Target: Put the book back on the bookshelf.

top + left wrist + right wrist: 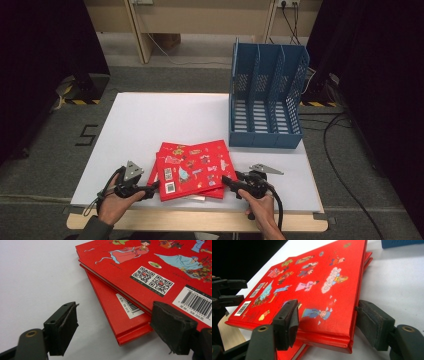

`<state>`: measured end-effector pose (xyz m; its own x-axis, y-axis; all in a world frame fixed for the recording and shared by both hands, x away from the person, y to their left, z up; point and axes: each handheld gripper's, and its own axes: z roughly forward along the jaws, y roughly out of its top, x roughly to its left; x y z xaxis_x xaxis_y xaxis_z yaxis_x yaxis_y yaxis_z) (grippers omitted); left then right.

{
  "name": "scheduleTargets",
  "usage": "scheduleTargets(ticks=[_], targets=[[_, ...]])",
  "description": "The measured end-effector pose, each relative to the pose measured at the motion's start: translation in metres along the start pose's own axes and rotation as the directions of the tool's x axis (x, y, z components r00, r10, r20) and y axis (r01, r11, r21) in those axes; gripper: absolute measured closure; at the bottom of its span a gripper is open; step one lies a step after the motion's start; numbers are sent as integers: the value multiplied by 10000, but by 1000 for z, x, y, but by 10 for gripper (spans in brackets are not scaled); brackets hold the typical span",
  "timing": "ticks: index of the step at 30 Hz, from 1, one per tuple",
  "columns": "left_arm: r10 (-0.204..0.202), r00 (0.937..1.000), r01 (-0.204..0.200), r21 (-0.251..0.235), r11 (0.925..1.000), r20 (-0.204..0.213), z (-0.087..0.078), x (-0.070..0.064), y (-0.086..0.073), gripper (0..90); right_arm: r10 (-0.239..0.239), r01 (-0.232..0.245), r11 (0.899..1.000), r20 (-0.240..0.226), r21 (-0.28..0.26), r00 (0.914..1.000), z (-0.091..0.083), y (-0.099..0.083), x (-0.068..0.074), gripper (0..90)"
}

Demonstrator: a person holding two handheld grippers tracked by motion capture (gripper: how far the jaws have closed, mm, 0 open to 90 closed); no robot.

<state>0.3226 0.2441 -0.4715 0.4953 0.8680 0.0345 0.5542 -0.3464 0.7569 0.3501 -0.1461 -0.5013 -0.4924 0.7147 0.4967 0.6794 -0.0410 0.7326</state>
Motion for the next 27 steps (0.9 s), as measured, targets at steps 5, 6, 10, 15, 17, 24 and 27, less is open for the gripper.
scheduleTargets(ticks=[5, 6, 10, 15, 17, 24, 27], targets=[[-19, 10000, 19, -10, 10000, 31, 0, -1, 0, 211, 613, -605, 9979, -330, 222, 9976, 4, 0, -3, 363], [-70, 9999, 70, 22, 10000, 138, 0, -1, 0, 219, 728, -723, 9972, -292, 175, 9969, 4, 0, -2, 365], [-13, 9998, 13, 8, 10000, 209, 1, -4, 0, 237, 569, -567, 9983, 92, -121, 9983, 3, 0, 0, 371], [-36, 9996, 37, -39, 10000, 287, 2, -6, 0, 237, 532, -517, 9966, 221, -644, 9983, -2, 3, 0, 418], [33, 9995, -32, -40, 10000, 323, 2, -7, 0, 239, 412, -389, 9946, 218, -960, 9989, -6, 6, 2, 435], [279, 9990, -276, -80, 9996, 361, 3, -13, 2, 238, 314, -371, 9730, -286, -2280, 9991, -14, 19, 6, 545], [322, 9981, -320, -50, 9995, 523, 5, -14, 2, 224, 746, -987, 9513, -924, -2920, 9929, -9, 22, 8, 605]])
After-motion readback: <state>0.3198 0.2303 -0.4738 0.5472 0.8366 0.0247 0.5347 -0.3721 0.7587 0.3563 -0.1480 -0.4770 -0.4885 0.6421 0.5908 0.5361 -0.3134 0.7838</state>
